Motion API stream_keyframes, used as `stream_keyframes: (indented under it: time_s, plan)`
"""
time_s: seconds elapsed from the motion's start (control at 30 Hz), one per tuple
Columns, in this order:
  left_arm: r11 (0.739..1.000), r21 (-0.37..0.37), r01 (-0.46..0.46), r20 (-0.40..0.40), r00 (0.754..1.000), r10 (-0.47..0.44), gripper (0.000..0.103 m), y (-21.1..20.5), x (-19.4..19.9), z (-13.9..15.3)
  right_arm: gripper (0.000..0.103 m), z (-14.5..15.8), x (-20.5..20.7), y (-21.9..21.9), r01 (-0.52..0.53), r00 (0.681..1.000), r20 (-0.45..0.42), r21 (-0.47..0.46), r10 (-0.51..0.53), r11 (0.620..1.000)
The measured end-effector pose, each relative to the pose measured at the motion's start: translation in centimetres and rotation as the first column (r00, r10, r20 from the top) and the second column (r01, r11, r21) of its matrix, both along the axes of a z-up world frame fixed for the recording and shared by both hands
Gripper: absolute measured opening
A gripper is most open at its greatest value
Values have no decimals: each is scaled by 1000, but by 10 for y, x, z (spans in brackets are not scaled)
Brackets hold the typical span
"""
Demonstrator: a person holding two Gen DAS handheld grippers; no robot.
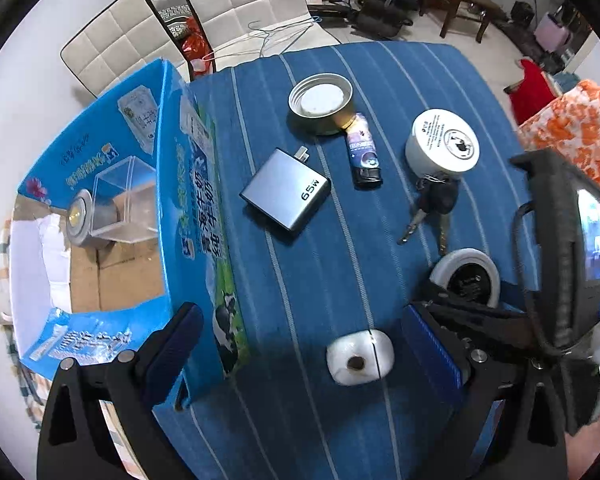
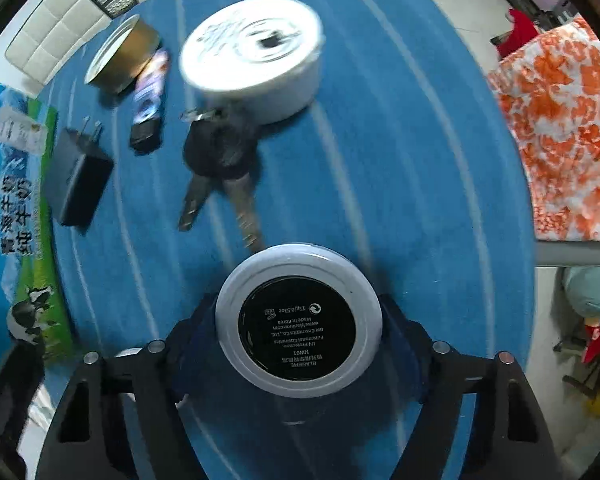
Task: Organize rigid objects
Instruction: 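Grasp the black-lidded white jar with the right tool while the left grasps the cream jar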
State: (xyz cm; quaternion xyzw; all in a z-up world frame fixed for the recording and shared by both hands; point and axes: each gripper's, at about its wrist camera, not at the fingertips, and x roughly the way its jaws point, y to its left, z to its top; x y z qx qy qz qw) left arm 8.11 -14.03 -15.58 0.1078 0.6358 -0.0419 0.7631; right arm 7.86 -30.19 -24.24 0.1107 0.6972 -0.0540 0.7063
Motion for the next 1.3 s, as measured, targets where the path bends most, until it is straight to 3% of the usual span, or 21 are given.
stream_keyframes:
  time_s: [0.13, 0.43, 0.6, 0.83, 0.87, 0.93, 1.0, 1.17, 1.3]
  plan:
    - [999, 18, 31, -5, 1000, -31, 101, -8, 5, 1, 78, 1, -3, -45, 109, 994, -12, 38, -109, 993]
    - [980, -199, 0, -66, 998, -13, 101, -54, 68, -1, 78, 19, 33, -103, 167, 984, 63, -2, -167, 986]
    - [974, -223, 41, -121, 990, -69, 101, -100, 112, -27, 78, 15, 48, -117, 192, 980, 58, 10, -192, 981]
    - [978, -189, 87, -244, 961, -133, 101, -137, 128, -77, 78, 8, 57, -121, 168, 985, 42, -12, -168, 986]
    - [979, -183, 85, -253, 959, -130, 99, -139, 130, -84, 78, 7, 57, -120, 167, 985, 39, -15, -167, 986]
    - [983, -159, 94, -271, 953, -135, 81, -144, 129, -96, 78, 5, 58, -121, 167, 985, 37, -16, -166, 986]
    - [984, -113, 138, -207, 965, -159, 66, -152, 127, -91, 78, 7, 57, -120, 167, 985, 36, -19, -166, 986]
    - [983, -131, 128, -177, 973, -150, 66, -145, 122, -83, 78, 22, 52, -112, 158, 986, 53, -23, -156, 987]
    - [979, -162, 126, -140, 979, -149, 66, -129, 112, -59, 78, 46, 44, -101, 155, 985, 76, -36, -152, 987]
